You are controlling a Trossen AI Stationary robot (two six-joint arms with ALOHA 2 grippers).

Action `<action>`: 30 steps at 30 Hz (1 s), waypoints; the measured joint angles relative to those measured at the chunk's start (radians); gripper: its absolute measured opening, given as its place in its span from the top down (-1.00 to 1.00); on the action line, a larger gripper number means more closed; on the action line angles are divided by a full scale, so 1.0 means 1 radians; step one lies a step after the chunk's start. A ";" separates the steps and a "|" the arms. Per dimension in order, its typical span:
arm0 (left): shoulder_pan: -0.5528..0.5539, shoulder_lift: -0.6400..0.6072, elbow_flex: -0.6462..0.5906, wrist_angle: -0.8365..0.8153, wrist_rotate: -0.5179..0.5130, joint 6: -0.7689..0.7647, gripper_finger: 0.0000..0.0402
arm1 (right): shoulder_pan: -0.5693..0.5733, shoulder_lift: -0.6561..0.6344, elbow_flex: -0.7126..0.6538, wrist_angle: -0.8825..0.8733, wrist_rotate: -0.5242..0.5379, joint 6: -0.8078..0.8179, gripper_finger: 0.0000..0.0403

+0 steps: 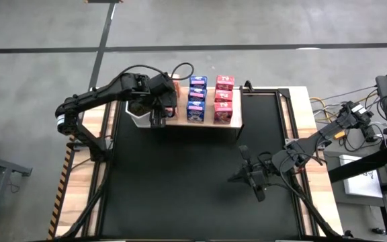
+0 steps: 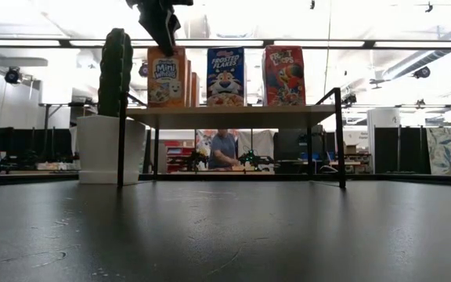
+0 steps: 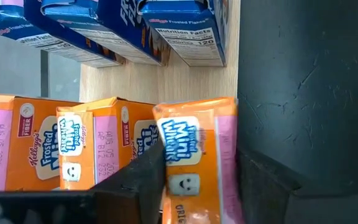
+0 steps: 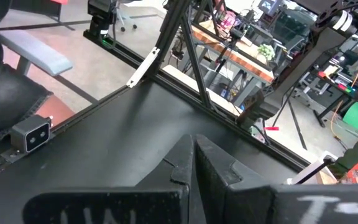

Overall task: Stack cereal on shelf
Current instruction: Put the orange cereal box on the shelf aligned with the other orange cereal boxes

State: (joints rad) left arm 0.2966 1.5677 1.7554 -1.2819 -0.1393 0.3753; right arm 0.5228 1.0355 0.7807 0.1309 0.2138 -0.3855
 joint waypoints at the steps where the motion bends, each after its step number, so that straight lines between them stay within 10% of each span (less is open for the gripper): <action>1: 0.000 0.000 0.000 0.000 0.000 -0.001 0.18 | 0.000 0.000 0.000 0.000 0.000 0.000 0.96; 30: -0.015 -0.003 0.181 -0.052 -0.034 -0.018 -0.06 | 0.000 0.000 0.000 -0.001 0.000 0.007 0.96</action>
State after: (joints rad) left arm 0.2817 1.5650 1.9368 -1.3343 -0.1729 0.3575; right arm 0.5228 1.0351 0.7807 0.1296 0.2138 -0.3782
